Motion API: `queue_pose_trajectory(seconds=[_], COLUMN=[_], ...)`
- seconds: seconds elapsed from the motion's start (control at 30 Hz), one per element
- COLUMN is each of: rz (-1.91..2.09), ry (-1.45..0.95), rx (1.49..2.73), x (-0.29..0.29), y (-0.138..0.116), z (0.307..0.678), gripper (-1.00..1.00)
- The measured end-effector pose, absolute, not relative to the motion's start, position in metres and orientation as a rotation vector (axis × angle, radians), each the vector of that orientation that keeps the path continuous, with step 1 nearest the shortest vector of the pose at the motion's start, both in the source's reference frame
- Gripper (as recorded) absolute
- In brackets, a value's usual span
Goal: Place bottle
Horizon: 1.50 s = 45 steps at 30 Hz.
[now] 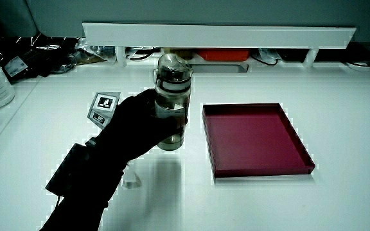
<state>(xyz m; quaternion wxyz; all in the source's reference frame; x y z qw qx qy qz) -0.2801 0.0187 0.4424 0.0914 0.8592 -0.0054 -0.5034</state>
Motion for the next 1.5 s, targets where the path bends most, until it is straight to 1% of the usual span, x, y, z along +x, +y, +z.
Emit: queue_pose_trajectory(seconds=[0.1,0.17,0.2,0.37,0.5,0.67,0.83,1.07,1.13,1.2,1.27,1.5], rz=[-1.507,-1.495,-1.505,-1.460,-1.467,-1.450,-1.554,-1.532,-1.564,-1.525,-1.543,-1.538], ry=[-0.064,-0.077,-0.120,-0.193,-0.194,-0.277,-0.256,-0.255,-0.260,-0.263,-0.272,-0.255], rx=[2.536,2.553,2.525,2.537,2.552,2.529,2.499,2.511,2.494,2.512,2.496,2.499], x=[-0.284,-0.288,-0.287,-0.294,-0.298,-0.304,-0.308,-0.309,-0.308,-0.309,-0.308,-0.310], y=[0.020,0.022,0.023,0.026,0.030,0.033,0.036,0.037,0.037,0.038,0.038,0.039], z=[0.455,0.466,0.467,0.483,0.494,0.501,0.508,0.512,0.511,0.513,0.511,0.512], gripper=[0.00,0.00,0.00,0.00,0.00,0.00,0.00,0.00,-0.07,-0.14,-0.21,-0.46])
